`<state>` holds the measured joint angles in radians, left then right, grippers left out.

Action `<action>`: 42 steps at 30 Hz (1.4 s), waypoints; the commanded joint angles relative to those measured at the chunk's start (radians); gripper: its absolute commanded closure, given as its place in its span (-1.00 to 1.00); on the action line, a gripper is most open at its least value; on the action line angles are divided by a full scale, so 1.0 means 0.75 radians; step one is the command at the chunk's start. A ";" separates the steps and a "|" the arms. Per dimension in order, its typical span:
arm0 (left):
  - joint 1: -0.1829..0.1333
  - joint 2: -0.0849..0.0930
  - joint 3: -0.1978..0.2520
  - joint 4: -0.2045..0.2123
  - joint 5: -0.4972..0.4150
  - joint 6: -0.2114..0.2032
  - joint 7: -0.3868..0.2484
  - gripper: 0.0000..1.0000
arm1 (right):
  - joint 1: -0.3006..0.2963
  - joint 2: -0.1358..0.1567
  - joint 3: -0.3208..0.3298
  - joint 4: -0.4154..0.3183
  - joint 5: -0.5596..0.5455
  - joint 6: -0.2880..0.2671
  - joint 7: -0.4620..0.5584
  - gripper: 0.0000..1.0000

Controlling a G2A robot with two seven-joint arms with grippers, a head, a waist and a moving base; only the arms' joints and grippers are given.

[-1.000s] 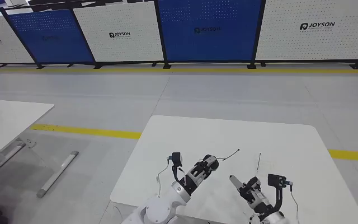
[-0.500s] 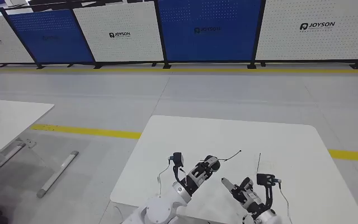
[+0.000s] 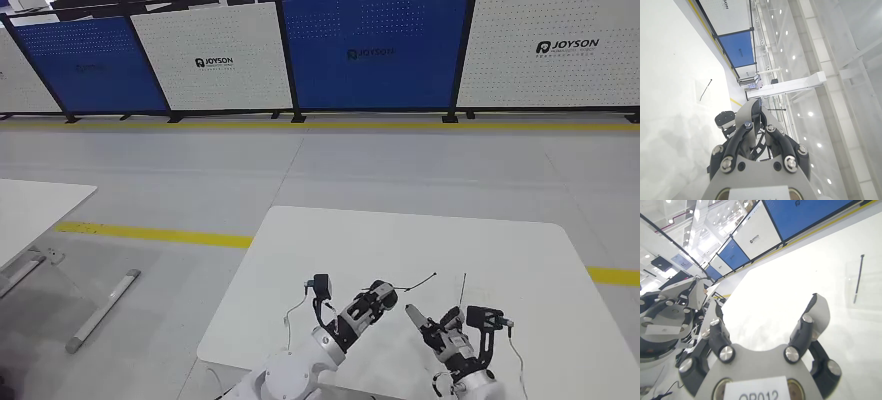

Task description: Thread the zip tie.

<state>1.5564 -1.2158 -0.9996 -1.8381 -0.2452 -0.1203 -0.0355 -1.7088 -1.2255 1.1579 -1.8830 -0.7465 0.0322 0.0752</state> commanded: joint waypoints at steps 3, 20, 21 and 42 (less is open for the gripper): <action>-0.001 -0.003 0.002 0.003 0.000 0.006 0.011 1.00 | 0.013 0.000 -0.020 -0.001 0.022 -0.046 0.074 0.68; 0.006 -0.006 0.029 0.012 0.051 0.023 -0.024 1.00 | 0.015 0.003 -0.004 -0.010 0.058 -0.138 0.105 0.54; 0.006 -0.006 0.031 0.012 0.061 0.025 -0.034 1.00 | 0.016 0.002 -0.004 -0.010 0.058 -0.139 0.106 0.50; 0.003 -0.009 0.047 0.019 0.092 0.041 -0.049 1.00 | 0.013 0.002 0.002 -0.021 0.059 -0.148 0.100 0.62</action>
<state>1.5586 -1.2224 -0.9641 -1.8241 -0.1768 -0.0899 -0.0723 -1.6986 -1.2242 1.1588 -1.8980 -0.7024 -0.0787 0.1510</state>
